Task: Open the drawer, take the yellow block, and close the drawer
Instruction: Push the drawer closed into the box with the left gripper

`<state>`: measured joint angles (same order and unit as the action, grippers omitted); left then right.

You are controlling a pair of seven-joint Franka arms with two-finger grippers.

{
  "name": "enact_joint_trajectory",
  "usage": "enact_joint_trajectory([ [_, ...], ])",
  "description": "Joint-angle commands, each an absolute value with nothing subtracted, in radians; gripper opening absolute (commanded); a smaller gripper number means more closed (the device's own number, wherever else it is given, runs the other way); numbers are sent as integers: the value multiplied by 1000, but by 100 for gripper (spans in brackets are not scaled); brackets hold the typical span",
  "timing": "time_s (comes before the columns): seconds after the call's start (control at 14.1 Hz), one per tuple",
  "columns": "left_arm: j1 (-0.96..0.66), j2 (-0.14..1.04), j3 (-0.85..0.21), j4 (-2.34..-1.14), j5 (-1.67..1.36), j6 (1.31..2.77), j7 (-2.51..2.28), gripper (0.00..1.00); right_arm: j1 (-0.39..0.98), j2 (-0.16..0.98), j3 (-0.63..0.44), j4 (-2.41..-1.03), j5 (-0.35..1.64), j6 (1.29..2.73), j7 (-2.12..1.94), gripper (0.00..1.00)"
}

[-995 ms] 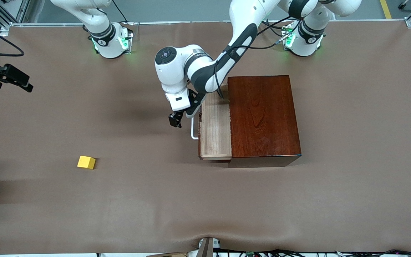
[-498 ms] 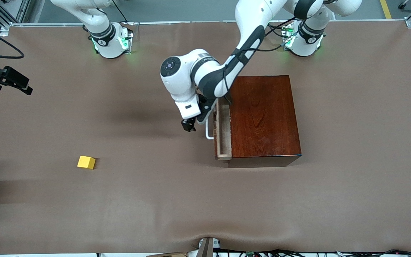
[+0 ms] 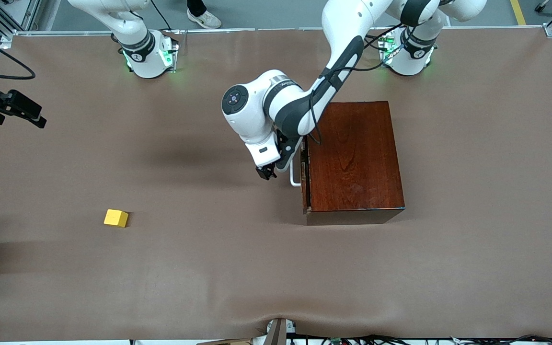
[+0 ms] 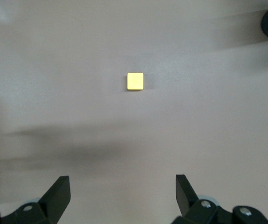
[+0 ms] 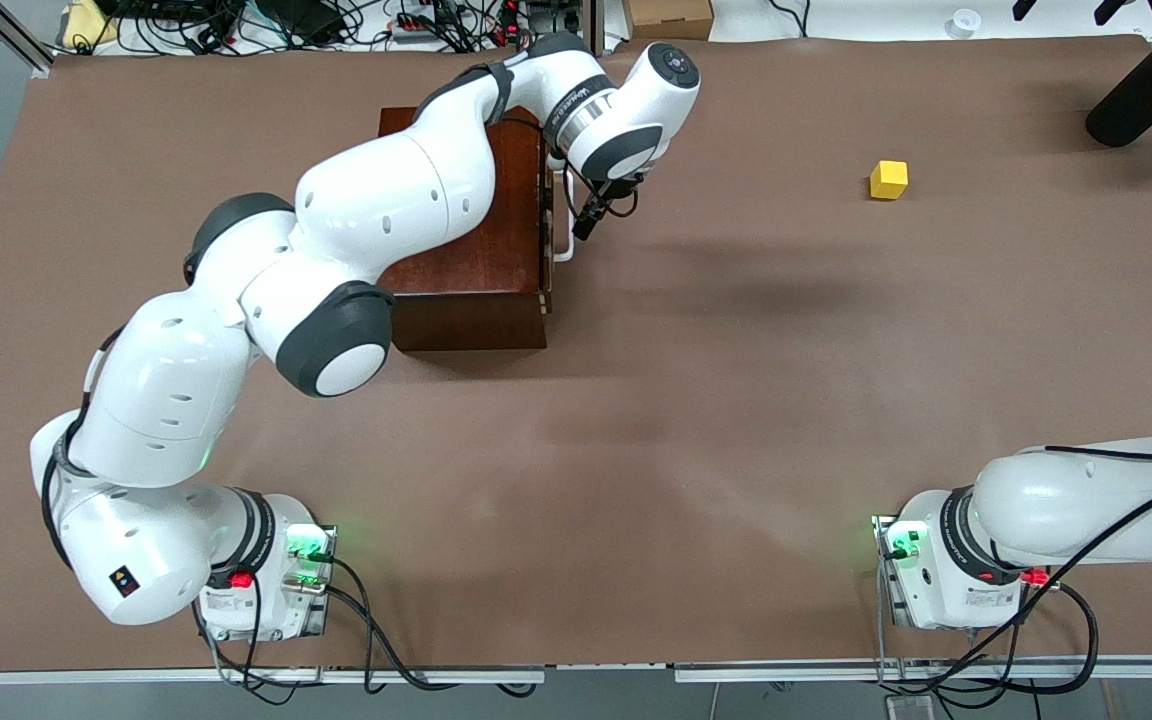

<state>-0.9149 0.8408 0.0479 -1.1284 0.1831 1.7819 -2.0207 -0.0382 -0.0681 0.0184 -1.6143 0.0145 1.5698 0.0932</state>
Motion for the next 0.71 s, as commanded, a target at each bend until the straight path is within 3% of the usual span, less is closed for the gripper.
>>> enact_joint_trajectory([
  [0.0,-914,808,52,-1155,209,1732,-1994,100,-54,-67,20,-1624,21,1585,110,100],
  [0.64,-900,792,51,-1155,203,1680,-1960,100,-37,-60,23,-1624,20,1580,98,100],
])
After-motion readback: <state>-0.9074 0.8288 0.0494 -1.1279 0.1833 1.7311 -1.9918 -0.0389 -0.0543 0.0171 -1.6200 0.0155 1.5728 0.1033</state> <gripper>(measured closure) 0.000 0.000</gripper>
